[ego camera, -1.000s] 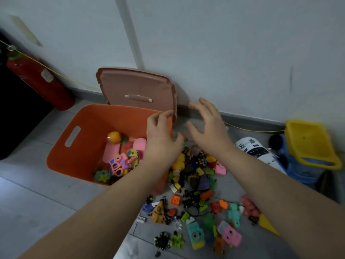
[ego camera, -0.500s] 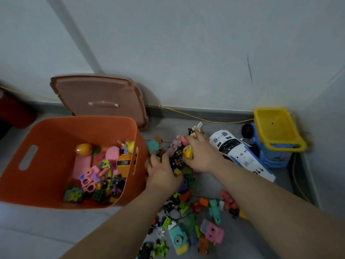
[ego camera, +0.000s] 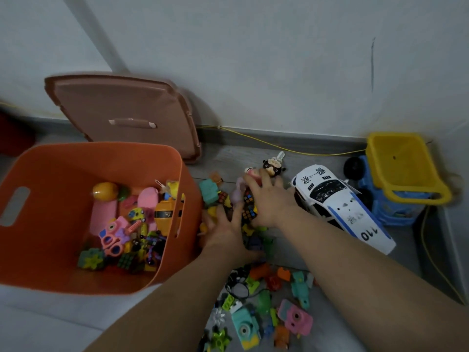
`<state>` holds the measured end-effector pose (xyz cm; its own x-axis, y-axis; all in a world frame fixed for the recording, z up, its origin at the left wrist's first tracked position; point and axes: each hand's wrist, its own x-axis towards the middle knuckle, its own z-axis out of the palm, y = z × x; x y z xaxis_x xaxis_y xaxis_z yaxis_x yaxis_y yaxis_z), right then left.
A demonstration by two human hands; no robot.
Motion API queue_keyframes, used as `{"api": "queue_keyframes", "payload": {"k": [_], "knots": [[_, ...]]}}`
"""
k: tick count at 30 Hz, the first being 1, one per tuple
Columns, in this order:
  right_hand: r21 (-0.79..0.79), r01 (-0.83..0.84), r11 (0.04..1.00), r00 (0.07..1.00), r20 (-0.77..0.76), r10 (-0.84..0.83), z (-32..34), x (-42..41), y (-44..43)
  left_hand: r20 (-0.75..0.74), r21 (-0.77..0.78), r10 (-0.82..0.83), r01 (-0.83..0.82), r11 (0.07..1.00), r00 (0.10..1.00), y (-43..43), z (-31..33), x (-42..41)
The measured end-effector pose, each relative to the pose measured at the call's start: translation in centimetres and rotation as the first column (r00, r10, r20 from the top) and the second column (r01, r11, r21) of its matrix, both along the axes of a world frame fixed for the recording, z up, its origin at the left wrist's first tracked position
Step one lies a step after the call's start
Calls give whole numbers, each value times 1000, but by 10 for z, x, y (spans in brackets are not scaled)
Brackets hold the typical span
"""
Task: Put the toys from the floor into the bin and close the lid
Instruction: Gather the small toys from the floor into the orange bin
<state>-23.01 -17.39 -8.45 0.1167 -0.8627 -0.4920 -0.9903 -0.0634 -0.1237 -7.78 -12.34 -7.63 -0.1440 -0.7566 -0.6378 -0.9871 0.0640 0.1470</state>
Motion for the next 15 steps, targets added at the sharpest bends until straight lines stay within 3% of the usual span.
{"api": "queue_keyframes", "payload": {"k": [7, 11, 15], "knots": [[9, -144, 990, 988, -53, 144, -7, -1, 9, 181, -109, -277, 299, 948, 944, 19, -11, 23], [98, -160, 982, 987, -19, 163, -4, 4, 14, 90, -130, -170, 181, 975, 981, 21, -17, 27], [81, -205, 975, 979, 39, 203, -2, 5, 23, -19, -109, 6, -8, 994, 1000, 35, -18, 25]]}}
